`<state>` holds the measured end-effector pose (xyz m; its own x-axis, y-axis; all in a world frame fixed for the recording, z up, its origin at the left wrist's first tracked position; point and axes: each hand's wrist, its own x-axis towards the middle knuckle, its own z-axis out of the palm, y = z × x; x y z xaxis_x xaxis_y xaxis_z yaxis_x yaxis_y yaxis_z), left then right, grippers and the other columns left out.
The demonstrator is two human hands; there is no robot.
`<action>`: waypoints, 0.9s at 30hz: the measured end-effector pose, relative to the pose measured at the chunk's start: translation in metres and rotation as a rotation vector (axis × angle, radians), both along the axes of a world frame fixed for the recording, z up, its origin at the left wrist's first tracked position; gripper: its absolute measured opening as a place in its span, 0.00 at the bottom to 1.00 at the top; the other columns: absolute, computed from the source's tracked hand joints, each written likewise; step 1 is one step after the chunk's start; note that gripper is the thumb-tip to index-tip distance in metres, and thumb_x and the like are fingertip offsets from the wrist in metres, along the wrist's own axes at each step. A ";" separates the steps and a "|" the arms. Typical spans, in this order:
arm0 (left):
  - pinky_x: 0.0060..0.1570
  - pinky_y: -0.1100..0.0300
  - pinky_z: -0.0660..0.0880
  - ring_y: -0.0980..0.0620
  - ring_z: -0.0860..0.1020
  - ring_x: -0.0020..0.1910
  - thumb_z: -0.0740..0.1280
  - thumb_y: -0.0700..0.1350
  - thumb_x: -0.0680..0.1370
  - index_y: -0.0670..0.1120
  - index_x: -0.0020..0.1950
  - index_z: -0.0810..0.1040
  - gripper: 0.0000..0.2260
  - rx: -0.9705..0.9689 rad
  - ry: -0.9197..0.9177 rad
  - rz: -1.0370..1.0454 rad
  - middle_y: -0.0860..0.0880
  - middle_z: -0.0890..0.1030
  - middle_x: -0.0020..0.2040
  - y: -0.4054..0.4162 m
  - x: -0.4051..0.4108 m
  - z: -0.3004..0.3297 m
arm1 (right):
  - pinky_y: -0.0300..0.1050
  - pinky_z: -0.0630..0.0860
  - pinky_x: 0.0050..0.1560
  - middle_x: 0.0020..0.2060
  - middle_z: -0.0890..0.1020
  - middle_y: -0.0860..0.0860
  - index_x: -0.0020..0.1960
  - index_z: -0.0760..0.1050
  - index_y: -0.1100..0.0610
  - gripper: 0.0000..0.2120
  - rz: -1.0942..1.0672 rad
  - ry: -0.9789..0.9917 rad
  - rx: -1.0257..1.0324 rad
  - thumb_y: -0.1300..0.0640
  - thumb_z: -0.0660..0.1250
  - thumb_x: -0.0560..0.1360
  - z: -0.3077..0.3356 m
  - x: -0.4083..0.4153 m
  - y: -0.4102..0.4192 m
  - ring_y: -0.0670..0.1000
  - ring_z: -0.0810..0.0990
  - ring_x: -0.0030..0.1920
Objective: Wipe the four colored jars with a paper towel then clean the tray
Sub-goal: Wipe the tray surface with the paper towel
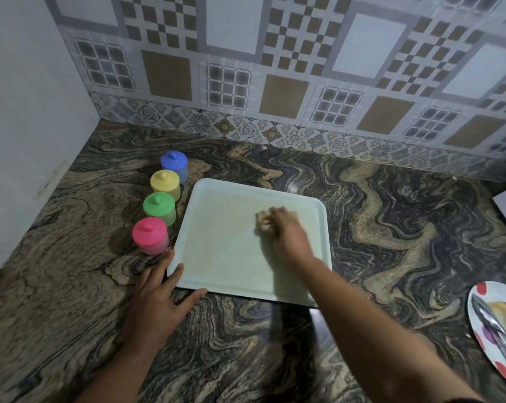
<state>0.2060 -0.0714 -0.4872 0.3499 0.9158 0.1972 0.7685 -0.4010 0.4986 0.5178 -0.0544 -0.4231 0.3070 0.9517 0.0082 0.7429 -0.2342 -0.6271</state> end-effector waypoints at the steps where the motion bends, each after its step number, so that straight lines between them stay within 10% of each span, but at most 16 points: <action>1: 0.63 0.40 0.75 0.41 0.70 0.70 0.59 0.73 0.74 0.41 0.65 0.81 0.39 -0.001 -0.005 -0.001 0.47 0.70 0.76 0.000 0.000 0.001 | 0.50 0.75 0.67 0.64 0.79 0.54 0.69 0.77 0.50 0.20 0.044 0.032 -0.004 0.51 0.65 0.77 -0.004 -0.023 -0.011 0.56 0.77 0.65; 7: 0.63 0.41 0.75 0.41 0.70 0.70 0.56 0.74 0.75 0.41 0.65 0.81 0.40 0.023 -0.022 -0.007 0.47 0.71 0.76 0.000 -0.002 0.002 | 0.50 0.78 0.67 0.65 0.84 0.52 0.69 0.80 0.51 0.22 0.507 0.185 -0.122 0.57 0.68 0.75 0.003 -0.079 -0.053 0.54 0.81 0.66; 10: 0.63 0.40 0.75 0.40 0.70 0.70 0.59 0.73 0.74 0.41 0.65 0.82 0.39 0.014 -0.025 0.005 0.47 0.71 0.76 0.001 -0.001 0.001 | 0.53 0.80 0.66 0.57 0.88 0.47 0.63 0.85 0.53 0.12 0.258 0.364 -0.044 0.58 0.69 0.80 0.018 -0.022 -0.012 0.48 0.85 0.61; 15: 0.64 0.41 0.74 0.41 0.70 0.69 0.62 0.69 0.75 0.41 0.65 0.81 0.35 0.011 -0.023 0.024 0.47 0.71 0.76 0.000 0.001 0.004 | 0.51 0.80 0.59 0.57 0.87 0.50 0.63 0.83 0.48 0.18 -0.087 -0.022 -0.058 0.53 0.65 0.74 0.009 0.004 0.031 0.59 0.83 0.59; 22: 0.67 0.46 0.73 0.44 0.70 0.72 0.64 0.69 0.73 0.43 0.78 0.66 0.42 -0.029 -0.093 0.057 0.45 0.72 0.74 -0.002 0.000 0.009 | 0.46 0.76 0.59 0.62 0.85 0.53 0.65 0.82 0.53 0.20 0.699 -0.008 -0.033 0.52 0.74 0.74 0.007 -0.090 -0.005 0.55 0.81 0.60; 27: 0.58 0.46 0.77 0.42 0.72 0.69 0.64 0.72 0.71 0.51 0.80 0.62 0.43 -0.105 -0.134 0.110 0.44 0.74 0.70 -0.002 0.000 0.013 | 0.48 0.79 0.57 0.57 0.87 0.54 0.63 0.83 0.53 0.20 0.298 -0.073 -0.040 0.54 0.68 0.72 0.026 -0.045 0.078 0.59 0.84 0.58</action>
